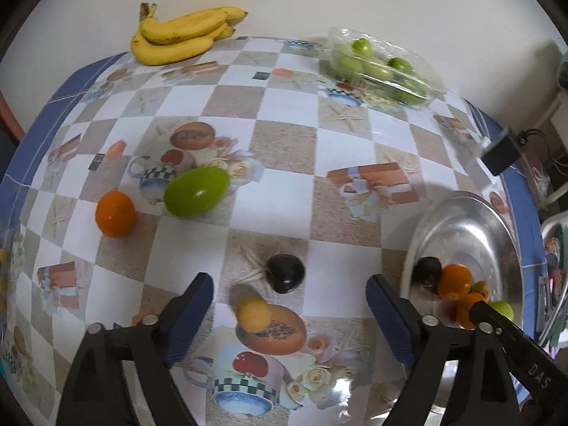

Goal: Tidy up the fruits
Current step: 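Lower both oranges into the tray and open both grippers, then withdraw both grippers from the tray toward the remaining fruits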

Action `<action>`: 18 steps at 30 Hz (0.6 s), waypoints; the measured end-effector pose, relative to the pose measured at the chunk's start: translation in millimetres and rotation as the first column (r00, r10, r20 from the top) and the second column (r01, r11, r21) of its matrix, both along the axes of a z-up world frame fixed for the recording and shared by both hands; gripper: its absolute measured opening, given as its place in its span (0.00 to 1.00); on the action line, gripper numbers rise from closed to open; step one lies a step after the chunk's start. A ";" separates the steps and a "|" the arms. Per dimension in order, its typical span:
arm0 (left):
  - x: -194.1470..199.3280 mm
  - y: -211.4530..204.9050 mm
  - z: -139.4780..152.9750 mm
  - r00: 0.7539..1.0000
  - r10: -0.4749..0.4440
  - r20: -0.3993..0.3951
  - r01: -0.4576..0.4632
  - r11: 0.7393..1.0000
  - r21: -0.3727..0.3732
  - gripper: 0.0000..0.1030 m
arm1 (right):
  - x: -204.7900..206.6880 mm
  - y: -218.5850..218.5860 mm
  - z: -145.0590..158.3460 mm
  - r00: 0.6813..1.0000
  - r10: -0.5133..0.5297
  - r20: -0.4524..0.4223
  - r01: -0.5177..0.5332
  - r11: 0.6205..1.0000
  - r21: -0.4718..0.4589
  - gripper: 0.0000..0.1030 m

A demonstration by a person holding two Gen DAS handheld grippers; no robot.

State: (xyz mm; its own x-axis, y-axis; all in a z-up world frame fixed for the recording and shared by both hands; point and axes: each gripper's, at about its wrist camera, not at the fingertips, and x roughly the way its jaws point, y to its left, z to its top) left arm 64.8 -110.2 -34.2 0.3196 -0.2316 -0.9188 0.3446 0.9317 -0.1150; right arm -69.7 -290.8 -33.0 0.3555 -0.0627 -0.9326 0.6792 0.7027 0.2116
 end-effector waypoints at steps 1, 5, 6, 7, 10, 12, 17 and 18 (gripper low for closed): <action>0.4 0.8 -0.1 1.000 0.004 0.004 -0.004 1.000 0.004 0.93 | 0.5 0.3 -0.5 1.000 0.003 -0.004 -0.003 1.000 -0.002 0.73; 2.1 4.1 0.1 1.000 0.018 0.016 -0.018 1.000 0.010 0.97 | 2.1 1.6 -1.7 1.000 0.011 -0.017 -0.011 1.000 -0.015 0.74; 2.5 5.0 0.3 1.000 0.021 0.019 -0.022 1.000 0.010 0.99 | 2.4 1.6 -1.9 1.000 0.012 -0.019 -0.012 1.000 -0.020 0.76; 2.9 5.7 0.5 0.999 0.025 0.021 -0.025 1.000 0.010 1.00 | 2.5 1.9 -1.8 1.000 0.013 -0.019 -0.013 1.000 -0.023 0.78; 4.3 8.4 1.4 0.999 0.033 0.029 -0.033 0.999 0.012 1.00 | 3.1 2.4 -1.1 1.000 0.016 -0.021 -0.017 0.999 -0.035 0.83; 5.1 9.5 2.0 0.999 0.036 0.037 -0.037 0.999 0.016 1.00 | 3.6 2.6 -0.8 1.000 0.020 -0.020 -0.021 0.999 -0.040 0.83; 6.4 11.3 1.7 0.998 0.034 0.047 -0.035 0.999 0.027 1.00 | 5.9 6.0 -0.4 0.999 0.032 -0.036 -0.034 0.996 -0.080 0.97; 6.7 11.7 1.3 0.998 0.033 0.047 -0.035 0.999 0.029 1.00 | 6.3 6.6 -0.5 0.999 0.034 -0.039 -0.037 0.996 -0.085 1.00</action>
